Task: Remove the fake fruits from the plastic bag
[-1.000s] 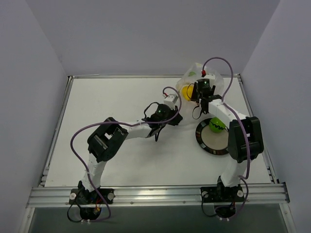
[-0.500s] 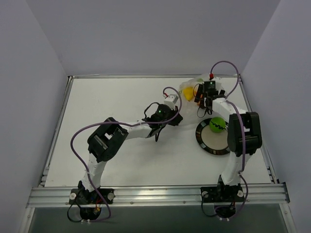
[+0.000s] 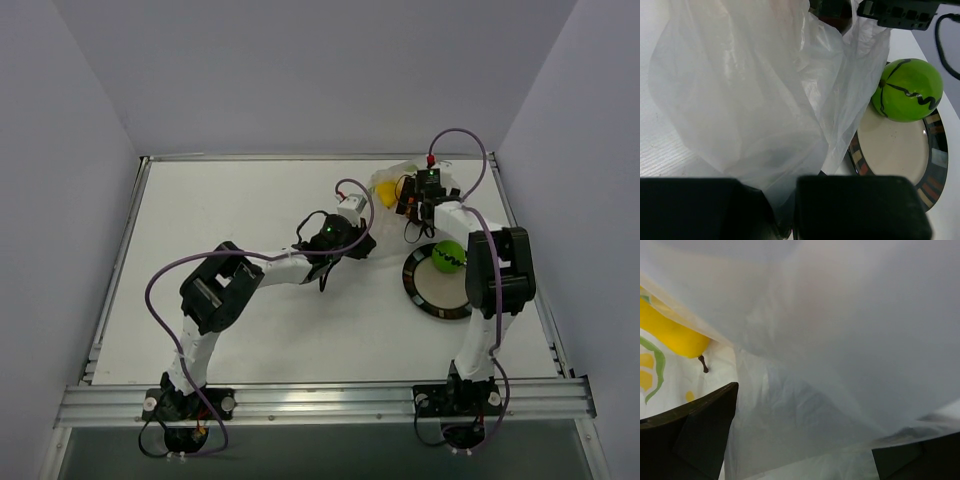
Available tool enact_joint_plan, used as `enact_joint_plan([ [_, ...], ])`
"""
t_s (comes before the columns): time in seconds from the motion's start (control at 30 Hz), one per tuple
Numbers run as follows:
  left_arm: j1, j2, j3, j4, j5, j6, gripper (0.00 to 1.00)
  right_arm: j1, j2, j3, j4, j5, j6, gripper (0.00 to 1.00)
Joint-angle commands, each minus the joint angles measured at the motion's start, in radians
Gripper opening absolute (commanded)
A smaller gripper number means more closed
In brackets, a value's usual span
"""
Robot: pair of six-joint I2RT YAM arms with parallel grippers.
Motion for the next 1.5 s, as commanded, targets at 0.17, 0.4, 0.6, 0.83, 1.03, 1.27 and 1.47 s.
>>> enact_joint_plan([
  [0.17,-0.008,-0.011,0.04,0.024,0.0,-0.002,0.03,0.074,-0.282,0.019,-0.046,0.073,-0.044,0.97],
  [0.4,-0.008,-0.03,0.033,0.014,-0.007,0.015,0.02,0.142,-0.239,0.01,-0.038,0.007,-0.027,0.43],
  [0.6,-0.008,-0.036,0.034,0.011,-0.004,0.013,0.02,0.099,-0.1,0.099,-0.04,0.004,-0.047,0.4],
  [0.83,-0.008,-0.036,0.024,0.011,-0.011,0.021,0.02,0.048,-0.066,0.067,-0.041,0.093,-0.059,0.59],
  [1.03,-0.008,-0.027,0.027,0.015,0.002,0.012,0.03,0.031,-0.027,0.044,-0.041,0.113,-0.06,0.66],
  [1.27,-0.008,-0.016,0.036,0.004,0.0,0.013,0.02,0.019,0.045,0.074,-0.041,0.009,-0.052,0.71],
  [1.47,-0.008,-0.004,0.039,0.003,0.003,0.012,0.02,0.002,0.086,0.094,-0.041,-0.008,-0.04,0.75],
])
